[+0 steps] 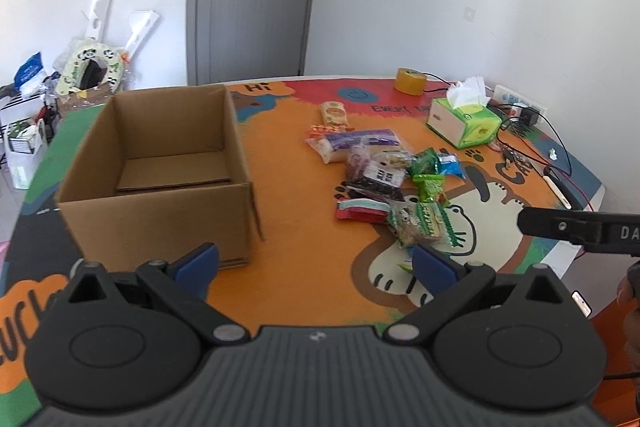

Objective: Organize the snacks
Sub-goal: 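Grasp the blue-green snack bag with left tool while right tool grasps the green bread bag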

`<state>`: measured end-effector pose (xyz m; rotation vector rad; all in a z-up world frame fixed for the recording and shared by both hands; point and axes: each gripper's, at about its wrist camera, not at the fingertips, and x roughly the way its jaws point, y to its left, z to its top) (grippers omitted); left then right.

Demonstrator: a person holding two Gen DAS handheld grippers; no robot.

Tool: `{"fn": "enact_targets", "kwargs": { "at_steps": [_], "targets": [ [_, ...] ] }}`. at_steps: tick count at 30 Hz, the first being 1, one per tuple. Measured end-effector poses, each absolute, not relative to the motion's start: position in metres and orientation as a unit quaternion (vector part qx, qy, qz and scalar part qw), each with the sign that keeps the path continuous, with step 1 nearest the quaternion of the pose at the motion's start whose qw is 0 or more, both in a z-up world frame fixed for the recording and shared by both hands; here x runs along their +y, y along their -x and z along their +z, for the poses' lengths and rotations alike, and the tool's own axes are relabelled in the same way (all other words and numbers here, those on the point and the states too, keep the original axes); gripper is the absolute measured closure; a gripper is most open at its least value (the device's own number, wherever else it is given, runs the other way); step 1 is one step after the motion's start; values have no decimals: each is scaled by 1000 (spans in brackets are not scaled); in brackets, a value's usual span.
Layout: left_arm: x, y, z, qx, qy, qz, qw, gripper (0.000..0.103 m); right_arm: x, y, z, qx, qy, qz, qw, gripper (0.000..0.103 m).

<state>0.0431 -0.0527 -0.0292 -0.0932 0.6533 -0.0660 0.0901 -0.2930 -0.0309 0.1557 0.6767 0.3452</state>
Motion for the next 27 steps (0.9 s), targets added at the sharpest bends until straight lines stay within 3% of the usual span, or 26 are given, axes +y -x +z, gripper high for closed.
{"fn": "enact_targets", "kwargs": {
  "at_steps": [8, 13, 19, 27],
  "targets": [
    [-73, -64, -53, 330, 49, -57, 941, 3, -304, -105, -56, 337, -91, 156, 924, 9],
    [-82, -76, -63, 338, 52, -71, 937, 7, -312, -115, -70, 346, -108, 157, 919, 19],
    [-96, -91, -75, 345, 56, -86, 933, 15, -317, -126, -83, 355, -118, 157, 914, 30],
    [-114, -111, -91, 360, 67, -103, 925, 28, -321, -131, -98, 364, -121, 162, 909, 34]
  ]
}}
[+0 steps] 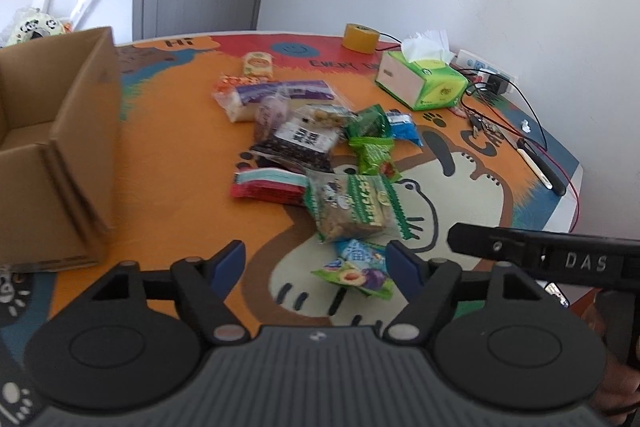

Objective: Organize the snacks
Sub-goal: 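Grasp the blue-green snack bag with left tool while right tool grasps the green bread bag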

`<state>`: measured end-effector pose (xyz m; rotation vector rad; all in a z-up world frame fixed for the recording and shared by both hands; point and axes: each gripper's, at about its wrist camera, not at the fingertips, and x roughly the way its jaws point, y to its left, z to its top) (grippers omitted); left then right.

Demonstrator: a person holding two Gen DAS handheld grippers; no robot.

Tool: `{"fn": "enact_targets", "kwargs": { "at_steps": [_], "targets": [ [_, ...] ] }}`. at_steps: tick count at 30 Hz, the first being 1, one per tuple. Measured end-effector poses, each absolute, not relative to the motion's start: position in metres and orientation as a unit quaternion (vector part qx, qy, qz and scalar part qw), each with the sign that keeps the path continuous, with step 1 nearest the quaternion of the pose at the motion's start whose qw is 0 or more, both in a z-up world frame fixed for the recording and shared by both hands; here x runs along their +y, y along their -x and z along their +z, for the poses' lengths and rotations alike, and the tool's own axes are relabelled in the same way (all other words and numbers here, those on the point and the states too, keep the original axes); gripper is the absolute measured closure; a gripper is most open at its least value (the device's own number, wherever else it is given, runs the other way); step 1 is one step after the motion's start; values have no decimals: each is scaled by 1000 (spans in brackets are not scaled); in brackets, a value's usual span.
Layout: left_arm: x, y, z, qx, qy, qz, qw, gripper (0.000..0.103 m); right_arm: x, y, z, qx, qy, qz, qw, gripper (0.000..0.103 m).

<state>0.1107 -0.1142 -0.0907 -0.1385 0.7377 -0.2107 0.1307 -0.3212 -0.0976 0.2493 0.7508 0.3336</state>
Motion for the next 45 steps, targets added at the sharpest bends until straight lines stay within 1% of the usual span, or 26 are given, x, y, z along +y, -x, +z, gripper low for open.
{"fn": "enact_targets", "kwargs": {
  "at_steps": [7, 10, 12, 14, 17, 21, 23, 29, 32, 34, 36, 41, 43, 45],
  "targets": [
    [-130, -121, -107, 377, 69, -121, 916, 34, -329, -134, -105, 363, -124, 149, 911, 35],
    [-133, -121, -110, 369, 62, -117, 920, 35, -332, -135, -108, 365, -128, 145, 911, 35],
    [-135, -121, -110, 367, 54, -113, 922, 41, -333, -136, -110, 365, -131, 144, 911, 34],
    [-136, -120, -110, 367, 47, -118, 922, 54, -332, -136, -111, 365, -132, 144, 910, 34],
    [-133, -118, -110, 365, 47, -120, 922, 63, -329, -136, -111, 365, -134, 148, 909, 34],
    [-125, -113, -108, 367, 63, -123, 920, 68, -322, -136, -112, 366, -131, 155, 908, 34],
    [-121, -110, -107, 366, 65, -122, 920, 73, -317, -136, -112, 366, -129, 159, 908, 34],
    [-98, -102, -107, 361, 82, -105, 923, 75, -301, -141, -113, 365, -125, 162, 908, 34],
    [-85, -100, -106, 357, 89, -87, 926, 75, -291, -143, -112, 361, -117, 167, 910, 32],
    [-77, -100, -106, 357, 93, -75, 926, 75, -283, -144, -112, 358, -110, 166, 912, 27],
    [-70, -100, -106, 358, 98, -65, 926, 75, -277, -147, -112, 356, -105, 165, 914, 26],
    [-57, -100, -107, 355, 103, -46, 928, 74, -261, -153, -112, 348, -82, 158, 920, 14],
    [-52, -100, -107, 354, 104, -39, 929, 73, -256, -155, -112, 345, -78, 161, 922, 8],
    [-49, -100, -107, 351, 105, -29, 930, 72, -250, -157, -112, 342, -70, 159, 923, 7]
  ]
}}
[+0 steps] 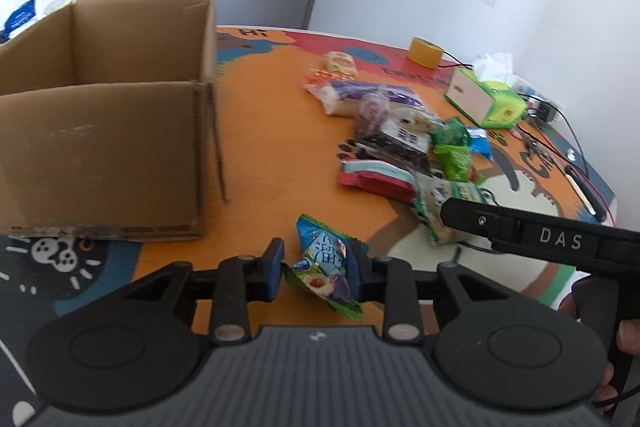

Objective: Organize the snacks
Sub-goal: 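Grasp the blue-green snack bag with left tool while right tool grasps the green bread bag, then carry both bags over the cardboard box and release them inside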

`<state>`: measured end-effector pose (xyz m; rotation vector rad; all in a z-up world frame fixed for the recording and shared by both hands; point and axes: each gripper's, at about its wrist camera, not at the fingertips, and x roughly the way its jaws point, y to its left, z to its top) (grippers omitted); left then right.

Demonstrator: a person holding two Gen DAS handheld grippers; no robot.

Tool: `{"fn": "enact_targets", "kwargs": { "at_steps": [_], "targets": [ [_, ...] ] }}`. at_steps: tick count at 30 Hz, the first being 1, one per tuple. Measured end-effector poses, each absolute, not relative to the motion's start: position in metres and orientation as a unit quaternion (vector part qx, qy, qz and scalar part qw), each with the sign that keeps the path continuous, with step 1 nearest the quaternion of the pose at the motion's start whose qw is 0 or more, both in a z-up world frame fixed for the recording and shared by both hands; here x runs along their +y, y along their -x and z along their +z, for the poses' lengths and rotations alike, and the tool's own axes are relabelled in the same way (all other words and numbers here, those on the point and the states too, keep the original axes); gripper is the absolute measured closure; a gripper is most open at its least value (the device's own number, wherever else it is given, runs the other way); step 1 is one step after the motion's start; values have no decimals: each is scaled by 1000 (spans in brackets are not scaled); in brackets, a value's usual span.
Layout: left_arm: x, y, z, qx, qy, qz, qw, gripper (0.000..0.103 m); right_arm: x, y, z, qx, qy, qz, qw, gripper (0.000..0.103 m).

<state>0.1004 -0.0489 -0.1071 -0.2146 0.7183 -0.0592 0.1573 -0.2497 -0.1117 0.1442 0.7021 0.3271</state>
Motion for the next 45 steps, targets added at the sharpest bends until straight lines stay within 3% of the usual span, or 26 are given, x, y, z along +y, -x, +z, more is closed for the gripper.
{"fn": "enact_targets", "kwargs": {
  "at_steps": [6, 8, 10, 15, 18, 21, 24, 25, 45],
  "targets": [
    [-51, -101, -108, 352, 91, -18, 931, 54, -234, -166, -115, 341, -52, 153, 926, 7],
    [-54, -101, -108, 354, 85, -22, 931, 42, -231, -168, -116, 340, -46, 147, 928, 8],
    [-58, -102, -108, 355, 80, -22, 931, 37, -229, -172, -118, 348, -39, 136, 927, 18],
    [-66, -100, -112, 350, 52, -16, 935, 36, -233, -167, -118, 348, -34, 138, 927, 46],
    [-73, -98, -114, 349, 24, -11, 937, 38, -239, -163, -117, 350, -37, 142, 925, 48],
    [-72, -97, -114, 345, 20, -1, 938, 49, -243, -156, -117, 349, -42, 147, 925, 49],
    [-67, -97, -113, 343, 30, -1, 939, 66, -247, -150, -116, 348, -50, 154, 924, 51],
    [-66, -97, -112, 343, 32, 1, 939, 79, -247, -149, -116, 348, -53, 155, 923, 51],
    [-54, -79, -47, 264, 50, -18, 963, 80, -234, -140, -80, 304, -66, 188, 932, 52]
  ]
}}
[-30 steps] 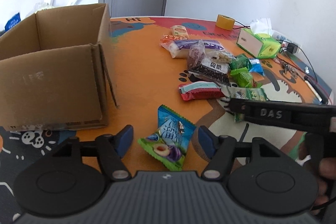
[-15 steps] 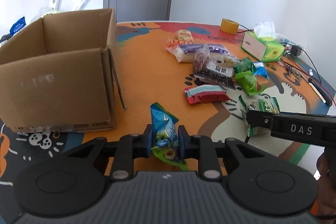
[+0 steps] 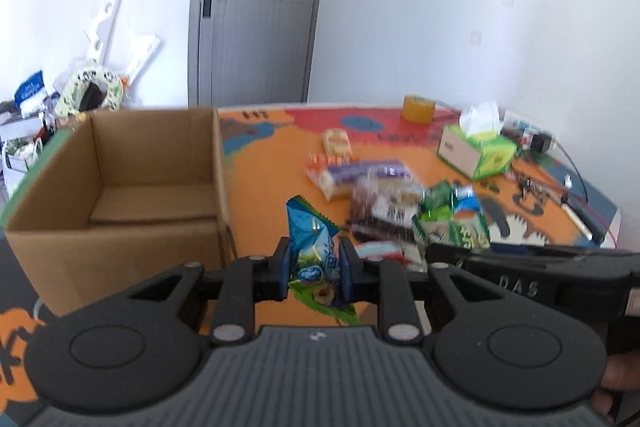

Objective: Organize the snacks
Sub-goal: 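Carry both bags over the cardboard box and release them inside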

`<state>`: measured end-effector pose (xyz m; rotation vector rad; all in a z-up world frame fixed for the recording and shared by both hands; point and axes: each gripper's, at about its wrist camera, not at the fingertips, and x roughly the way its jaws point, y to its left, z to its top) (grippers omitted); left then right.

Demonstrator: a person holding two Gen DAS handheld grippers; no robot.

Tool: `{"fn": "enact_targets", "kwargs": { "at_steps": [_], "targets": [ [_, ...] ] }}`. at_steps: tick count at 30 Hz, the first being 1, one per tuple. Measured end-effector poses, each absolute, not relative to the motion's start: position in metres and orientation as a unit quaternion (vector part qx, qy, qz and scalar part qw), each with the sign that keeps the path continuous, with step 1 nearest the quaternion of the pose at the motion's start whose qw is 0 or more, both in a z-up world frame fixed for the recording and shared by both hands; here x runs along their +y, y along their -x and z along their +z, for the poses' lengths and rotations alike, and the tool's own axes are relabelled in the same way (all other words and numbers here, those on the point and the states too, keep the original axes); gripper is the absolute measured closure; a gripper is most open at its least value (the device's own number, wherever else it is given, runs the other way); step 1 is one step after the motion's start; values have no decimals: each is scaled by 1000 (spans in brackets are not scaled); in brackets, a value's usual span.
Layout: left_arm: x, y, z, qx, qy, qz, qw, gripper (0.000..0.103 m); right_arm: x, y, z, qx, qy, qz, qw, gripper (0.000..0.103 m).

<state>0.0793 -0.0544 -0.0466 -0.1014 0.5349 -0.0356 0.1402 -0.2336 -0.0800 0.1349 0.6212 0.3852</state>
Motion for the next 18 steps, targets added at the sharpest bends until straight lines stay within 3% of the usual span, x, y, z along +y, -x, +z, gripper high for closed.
{"fn": "enact_targets", "kwargs": {
  "at_steps": [18],
  "targets": [
    [-2, -81, -4, 211, 66, 50, 974, 80, -186, -151, -41, 252, -72, 242, 934, 52]
  ]
}}
